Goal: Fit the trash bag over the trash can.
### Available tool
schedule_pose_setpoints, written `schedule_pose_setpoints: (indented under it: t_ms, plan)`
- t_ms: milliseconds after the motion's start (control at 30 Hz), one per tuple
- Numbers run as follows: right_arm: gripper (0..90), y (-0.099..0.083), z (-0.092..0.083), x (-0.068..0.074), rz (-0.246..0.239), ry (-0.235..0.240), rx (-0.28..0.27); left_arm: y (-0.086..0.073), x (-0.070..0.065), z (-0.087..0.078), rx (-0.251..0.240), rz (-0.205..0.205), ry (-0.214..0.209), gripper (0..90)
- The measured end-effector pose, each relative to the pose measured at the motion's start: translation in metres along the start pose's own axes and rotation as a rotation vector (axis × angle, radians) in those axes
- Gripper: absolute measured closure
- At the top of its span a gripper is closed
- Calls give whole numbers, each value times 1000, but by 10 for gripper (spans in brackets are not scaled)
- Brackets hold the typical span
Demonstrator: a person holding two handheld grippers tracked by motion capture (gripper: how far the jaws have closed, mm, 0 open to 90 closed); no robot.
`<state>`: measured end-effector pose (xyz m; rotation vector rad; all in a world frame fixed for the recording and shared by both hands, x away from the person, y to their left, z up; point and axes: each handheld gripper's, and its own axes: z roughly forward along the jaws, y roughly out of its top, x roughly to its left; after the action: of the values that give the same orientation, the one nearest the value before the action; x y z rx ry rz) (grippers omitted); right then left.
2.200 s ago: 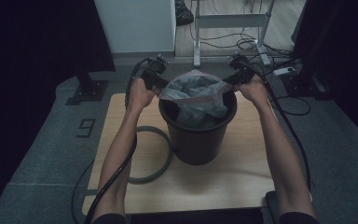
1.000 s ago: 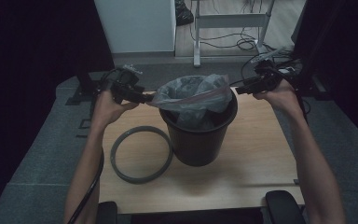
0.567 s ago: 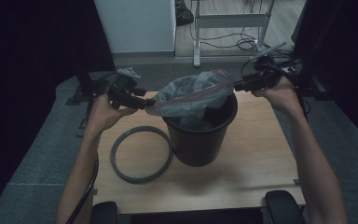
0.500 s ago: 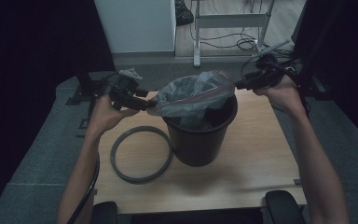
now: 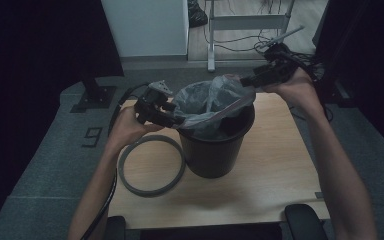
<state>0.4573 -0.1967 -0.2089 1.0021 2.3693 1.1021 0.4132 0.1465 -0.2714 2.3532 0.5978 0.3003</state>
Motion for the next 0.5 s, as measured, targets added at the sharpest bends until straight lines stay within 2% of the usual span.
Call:
schedule_pose_setpoints:
  t_ms: [33,133,200,267,300,500]
  plan:
    - [336,0,6,1,-1,-9,21,0,-2,0,-2,6,-4,398]
    - [594,-5,22,-1,15,-23,78,-1,-6,-2,-11,18,-17,398]
    - [752,-14,29,-5,14,-10,114,-3,-8,-6,-20,30,-32,398]
    - [816,-20,31,-8,19,-9,120,-6,-10,-10,-35,34,-53,398]
    - [839,-23,31,-10,24,-7,117,-8,-10,-11,-50,36,-78,398]
    - [830,-40,31,-16,41,7,115,-8,-20,-9,-65,83,-170,381]
